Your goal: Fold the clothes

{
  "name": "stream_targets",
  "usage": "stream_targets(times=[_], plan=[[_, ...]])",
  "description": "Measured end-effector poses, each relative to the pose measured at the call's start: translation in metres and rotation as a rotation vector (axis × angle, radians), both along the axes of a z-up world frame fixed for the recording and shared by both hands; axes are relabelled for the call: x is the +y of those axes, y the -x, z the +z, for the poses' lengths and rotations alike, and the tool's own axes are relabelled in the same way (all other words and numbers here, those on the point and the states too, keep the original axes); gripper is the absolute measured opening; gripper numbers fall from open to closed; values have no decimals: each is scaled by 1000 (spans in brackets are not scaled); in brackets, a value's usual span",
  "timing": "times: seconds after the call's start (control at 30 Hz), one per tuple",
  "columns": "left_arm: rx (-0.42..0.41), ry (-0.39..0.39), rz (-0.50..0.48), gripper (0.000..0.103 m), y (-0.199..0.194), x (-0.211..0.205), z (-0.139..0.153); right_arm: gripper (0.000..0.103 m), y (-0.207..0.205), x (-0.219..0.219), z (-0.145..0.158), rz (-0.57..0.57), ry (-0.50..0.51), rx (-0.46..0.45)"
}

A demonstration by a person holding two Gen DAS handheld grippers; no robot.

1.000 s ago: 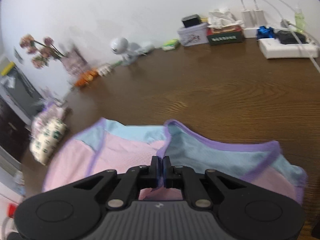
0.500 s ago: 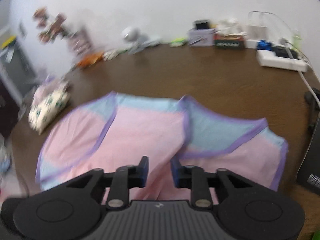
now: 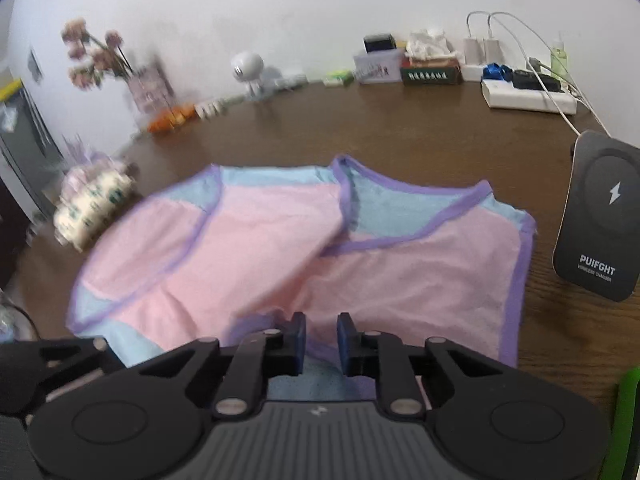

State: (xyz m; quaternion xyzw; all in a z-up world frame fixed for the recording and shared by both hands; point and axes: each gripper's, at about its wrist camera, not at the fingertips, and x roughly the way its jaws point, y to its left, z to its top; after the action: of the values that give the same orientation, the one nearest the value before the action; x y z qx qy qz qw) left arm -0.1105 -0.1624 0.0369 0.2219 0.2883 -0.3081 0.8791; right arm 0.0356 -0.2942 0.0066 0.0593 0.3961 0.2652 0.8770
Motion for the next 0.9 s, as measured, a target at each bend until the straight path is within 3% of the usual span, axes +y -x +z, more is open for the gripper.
stream_targets(times=[0.03,0.1,0.13,0.23,0.27,0.3,0.37,0.43,0.5,0.57,0.63,0.7,0.77,0.9], plan=[[7,10,17,58,1,9,3,20,4,0,6,11,-23,-20],[28,37,61,60,-1,26,8,53,9,4,13,34,-62,-48],[46,55,89,61,-4,37,9,56,9,11,12,40,-67,-43],[93,104,190,61,-12,64,10,51,5,30,2,38,-59,-10],[100,112,206,61,-14,70,9,34,2,32,-2,11,-70,5],[105,119,217,61,-14,74,9,3,0,34,-7,-15,-82,20],[117,132,238,61,-16,82,8,4,-4,37,-15,-61,-121,45],[128,146,259,61,-18,91,7,4,-2,27,-16,-59,-294,59],[130,149,262,61,-19,95,7,4,-3,18,-25,-109,-381,101],[129,162,258,61,-19,101,8,11,-4,9,-38,-193,-362,150],[129,176,262,62,-17,109,10,14,2,4,-38,-209,-340,148],[129,186,279,63,-19,120,10,38,14,-3,-31,-202,-345,107],[127,193,317,65,-21,133,10,41,29,-10,-20,-203,-329,31],[146,210,400,66,-30,159,7,41,30,0,-12,-177,-283,2]])
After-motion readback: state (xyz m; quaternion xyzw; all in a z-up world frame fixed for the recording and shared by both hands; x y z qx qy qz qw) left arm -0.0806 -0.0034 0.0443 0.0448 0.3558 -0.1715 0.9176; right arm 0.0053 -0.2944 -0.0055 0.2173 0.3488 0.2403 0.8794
